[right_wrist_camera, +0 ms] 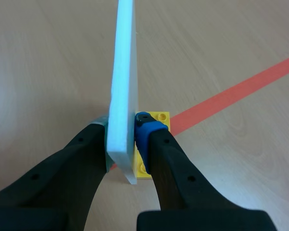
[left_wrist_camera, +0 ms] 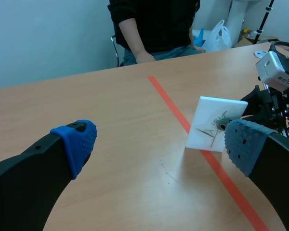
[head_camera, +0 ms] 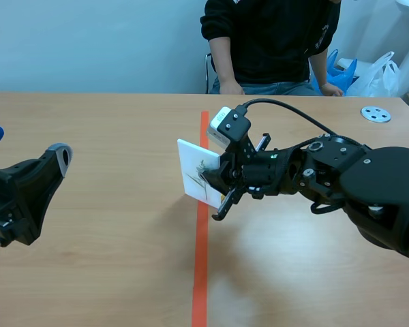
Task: Sort the leaf by its shape. The table is split by an orange tape line. A compound leaf with several leaflets goes to the left side, a simple leaf with one blade goes to the right side. Return to the home posture when a red brick is placed on the table.
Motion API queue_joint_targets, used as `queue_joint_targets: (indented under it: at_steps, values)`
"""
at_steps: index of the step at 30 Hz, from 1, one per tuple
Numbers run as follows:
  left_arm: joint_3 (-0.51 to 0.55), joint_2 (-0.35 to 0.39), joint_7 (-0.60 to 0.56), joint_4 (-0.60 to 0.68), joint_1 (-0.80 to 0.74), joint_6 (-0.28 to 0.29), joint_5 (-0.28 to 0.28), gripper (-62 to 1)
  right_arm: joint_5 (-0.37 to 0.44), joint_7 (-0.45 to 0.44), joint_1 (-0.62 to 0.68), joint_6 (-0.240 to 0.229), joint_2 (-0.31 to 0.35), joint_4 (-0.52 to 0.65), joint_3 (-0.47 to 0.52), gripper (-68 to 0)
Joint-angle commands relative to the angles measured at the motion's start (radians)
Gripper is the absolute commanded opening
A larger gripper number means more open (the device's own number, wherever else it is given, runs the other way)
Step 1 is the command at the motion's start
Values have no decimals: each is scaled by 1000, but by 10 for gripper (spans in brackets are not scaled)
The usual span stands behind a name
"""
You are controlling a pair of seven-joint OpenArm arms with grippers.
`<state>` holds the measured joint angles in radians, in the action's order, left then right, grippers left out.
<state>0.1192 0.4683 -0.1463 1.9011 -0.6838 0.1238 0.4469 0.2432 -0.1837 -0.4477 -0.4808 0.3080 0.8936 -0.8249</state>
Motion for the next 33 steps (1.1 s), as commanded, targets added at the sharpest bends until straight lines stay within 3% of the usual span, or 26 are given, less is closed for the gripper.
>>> queue_joint_targets:
  at_steps: [1,7,11,17,24,33]
  values:
    - [5,-3,-14,9,0,0,9,-39,11,-23,-12,16,5,13,11,-629]
    - [5,-2,-14,9,0,0,9,-39,23,-26,-11,18,5,13,38,-629]
    - [5,-2,-14,9,0,0,9,-39,43,-15,7,29,5,20,117,-629]
    - [5,-2,-14,9,0,0,9,-39,83,22,95,47,21,27,369,-629]
    - [5,0,-14,9,0,1,9,-39,132,54,195,47,114,32,686,-629]
    - [5,15,-13,9,0,1,9,-39,187,66,307,47,259,32,894,-629]
